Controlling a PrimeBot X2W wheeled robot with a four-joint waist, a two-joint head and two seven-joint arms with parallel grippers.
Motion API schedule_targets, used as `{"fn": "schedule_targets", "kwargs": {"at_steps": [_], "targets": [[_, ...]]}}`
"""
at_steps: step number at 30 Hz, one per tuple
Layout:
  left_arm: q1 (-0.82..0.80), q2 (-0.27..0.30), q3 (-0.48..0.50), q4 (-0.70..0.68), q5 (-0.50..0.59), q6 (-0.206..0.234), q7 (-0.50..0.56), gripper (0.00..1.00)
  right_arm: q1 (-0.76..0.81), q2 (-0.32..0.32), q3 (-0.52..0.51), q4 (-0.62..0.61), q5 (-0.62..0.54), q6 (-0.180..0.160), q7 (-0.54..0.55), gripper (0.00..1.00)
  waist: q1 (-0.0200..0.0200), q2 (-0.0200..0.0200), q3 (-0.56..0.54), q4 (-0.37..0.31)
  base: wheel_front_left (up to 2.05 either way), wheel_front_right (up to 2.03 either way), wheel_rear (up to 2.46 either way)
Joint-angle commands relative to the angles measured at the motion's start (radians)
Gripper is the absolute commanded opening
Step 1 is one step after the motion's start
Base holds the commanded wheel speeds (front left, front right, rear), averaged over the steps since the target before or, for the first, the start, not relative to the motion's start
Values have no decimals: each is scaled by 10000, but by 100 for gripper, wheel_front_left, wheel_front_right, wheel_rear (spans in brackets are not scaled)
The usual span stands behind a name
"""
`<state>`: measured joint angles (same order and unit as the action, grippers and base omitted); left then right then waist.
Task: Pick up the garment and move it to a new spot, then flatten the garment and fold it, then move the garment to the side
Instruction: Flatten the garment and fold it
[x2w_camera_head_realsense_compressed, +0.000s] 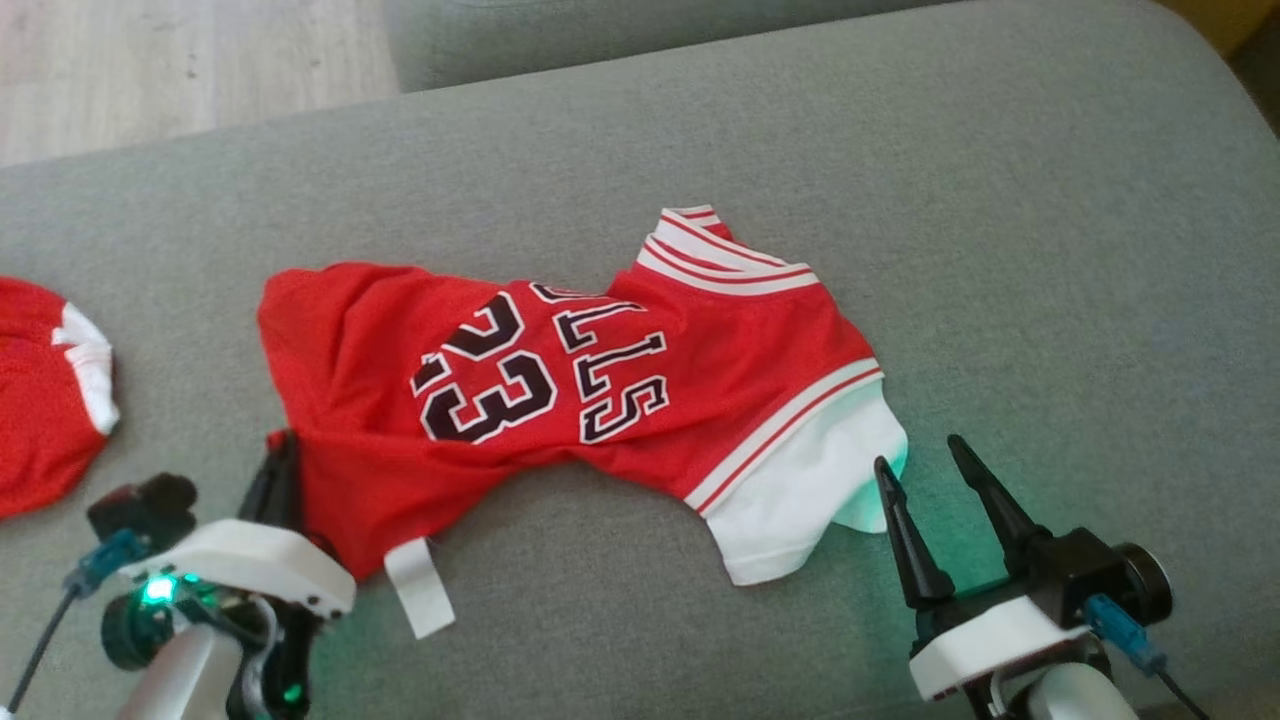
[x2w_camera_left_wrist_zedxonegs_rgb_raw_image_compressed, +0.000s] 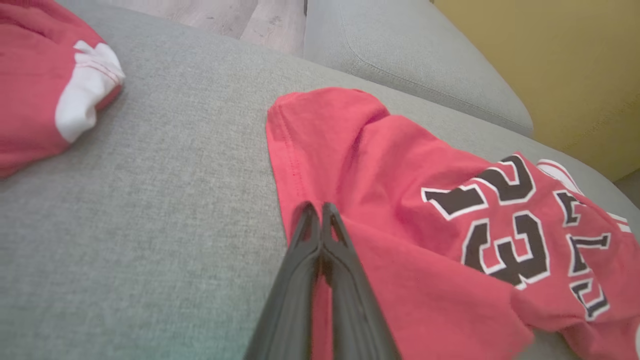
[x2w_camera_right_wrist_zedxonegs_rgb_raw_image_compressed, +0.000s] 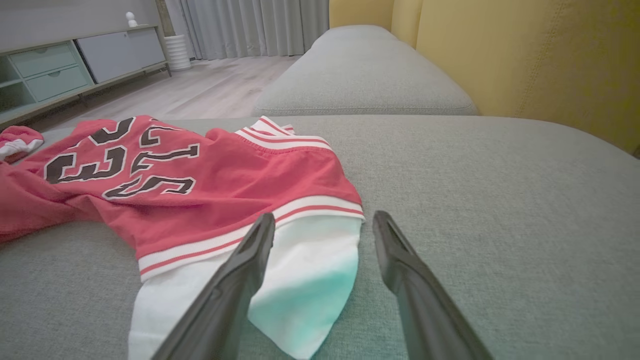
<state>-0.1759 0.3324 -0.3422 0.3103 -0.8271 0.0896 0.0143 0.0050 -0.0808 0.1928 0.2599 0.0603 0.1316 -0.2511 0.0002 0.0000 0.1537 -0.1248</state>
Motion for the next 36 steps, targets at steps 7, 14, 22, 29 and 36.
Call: {"fn": "schedule_targets", "kwargs": {"at_steps": [7,14,22,29,36], "targets": [[-828,366,482,1040,476,235,-710,0,-413,-87,142,-332,-15,-9,-107,100,-2,0,14,-21,0,0,0],[-963,118,373,1927,617,155,-1285,81,-368,-93,188,-292,-52,-9,-107,100,-2,0,-142,219,0,0,0],[-574,131,498,2046,502,117,-1683,100,-312,-92,150,-258,-21,-9,-107,100,-2,0,-459,351,0,0,0],[619,147,843,578,778,432,-2558,100,-107,-91,21,-314,-21,-9,-107,100,-2,0,-800,350,0,0,0],[1987,-725,674,-1737,1838,558,-2751,100,248,-82,-305,-415,-68,-9,-107,100,-2,0,-1140,426,0,0,0]]}}
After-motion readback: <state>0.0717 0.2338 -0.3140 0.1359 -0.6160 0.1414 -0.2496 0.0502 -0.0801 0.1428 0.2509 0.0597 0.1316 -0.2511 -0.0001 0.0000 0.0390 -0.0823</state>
